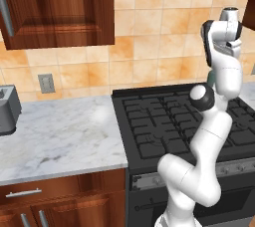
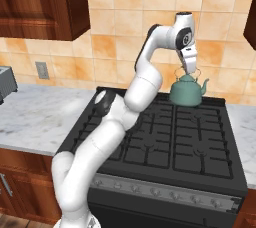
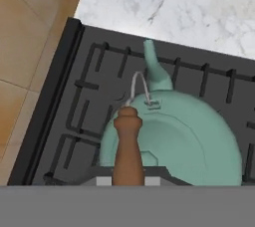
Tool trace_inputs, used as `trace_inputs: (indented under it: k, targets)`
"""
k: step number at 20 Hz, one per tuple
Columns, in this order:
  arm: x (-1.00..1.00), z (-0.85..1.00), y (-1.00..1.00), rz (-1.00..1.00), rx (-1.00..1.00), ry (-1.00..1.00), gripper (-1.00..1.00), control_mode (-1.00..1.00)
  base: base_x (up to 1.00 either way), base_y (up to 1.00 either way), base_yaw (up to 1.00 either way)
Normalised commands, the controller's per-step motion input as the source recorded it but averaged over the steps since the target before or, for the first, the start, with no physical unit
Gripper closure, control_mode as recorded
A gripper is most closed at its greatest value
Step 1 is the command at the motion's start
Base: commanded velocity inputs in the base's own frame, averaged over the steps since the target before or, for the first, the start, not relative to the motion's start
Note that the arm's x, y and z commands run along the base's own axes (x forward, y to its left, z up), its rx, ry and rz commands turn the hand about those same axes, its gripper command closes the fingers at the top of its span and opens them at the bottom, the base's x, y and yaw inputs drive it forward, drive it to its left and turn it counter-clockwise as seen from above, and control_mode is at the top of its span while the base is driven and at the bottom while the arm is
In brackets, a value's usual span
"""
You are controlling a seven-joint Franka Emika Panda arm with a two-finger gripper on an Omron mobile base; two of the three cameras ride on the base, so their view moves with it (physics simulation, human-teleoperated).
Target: The kettle is done boiling. Turn off the stove, then wait for 300 timesteps before moving the kettle to the dining table.
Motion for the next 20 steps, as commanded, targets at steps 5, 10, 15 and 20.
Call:
trace_inputs:
  k: [5, 10, 15, 20]
  targets:
    - [-0.54, 0.0, 0.55, 0.08, -0.01, -0.03, 1.0, -1.0, 0.0, 0.0, 0.0]
    - [-0.73, 0.0, 0.57, 0.07, -0.07, -0.09, 1.0, -1.0, 0.0, 0.0, 0.0]
    - [-0.97, -0.01, 0.48, 0.03, -0.18, -0.17, 1.0, -1.0, 0.0, 0.0, 0.0]
    - [-0.99, -0.01, 0.48, 0.02, -0.2, -0.2, 1.0, -1.0, 0.0, 0.0, 0.0]
